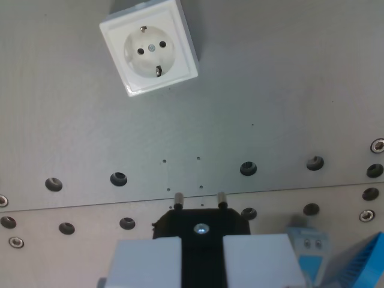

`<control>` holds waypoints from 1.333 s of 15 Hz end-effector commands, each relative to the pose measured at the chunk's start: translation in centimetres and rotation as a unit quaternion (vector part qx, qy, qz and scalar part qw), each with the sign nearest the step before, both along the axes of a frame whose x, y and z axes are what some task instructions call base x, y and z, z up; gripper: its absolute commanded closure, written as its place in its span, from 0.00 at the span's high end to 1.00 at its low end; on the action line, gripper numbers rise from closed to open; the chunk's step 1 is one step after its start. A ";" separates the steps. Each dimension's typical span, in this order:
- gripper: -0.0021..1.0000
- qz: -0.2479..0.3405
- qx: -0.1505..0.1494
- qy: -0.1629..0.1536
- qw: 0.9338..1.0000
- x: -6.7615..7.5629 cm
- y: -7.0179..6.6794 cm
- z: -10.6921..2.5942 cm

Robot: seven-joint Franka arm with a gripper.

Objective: Move above the white socket

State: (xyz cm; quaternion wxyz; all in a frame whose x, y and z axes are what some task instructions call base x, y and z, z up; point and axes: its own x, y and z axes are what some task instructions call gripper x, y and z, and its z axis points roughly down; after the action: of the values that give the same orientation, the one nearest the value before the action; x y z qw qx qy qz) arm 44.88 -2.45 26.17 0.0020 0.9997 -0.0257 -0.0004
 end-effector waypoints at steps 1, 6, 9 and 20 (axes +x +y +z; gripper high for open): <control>0.00 0.000 0.000 0.000 1.000 0.0 0.0 0.0; 0.00 0.001 0.000 0.000 1.000 0.0 0.0 0.0; 0.00 0.005 0.000 0.000 1.000 0.0 0.0 -0.1; 0.00 0.041 0.001 -0.012 0.999 0.4 0.3 -1.6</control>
State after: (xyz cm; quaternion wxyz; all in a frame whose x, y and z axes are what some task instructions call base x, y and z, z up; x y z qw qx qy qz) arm 45.04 -2.21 25.10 0.0021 0.9999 -0.0130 -0.0054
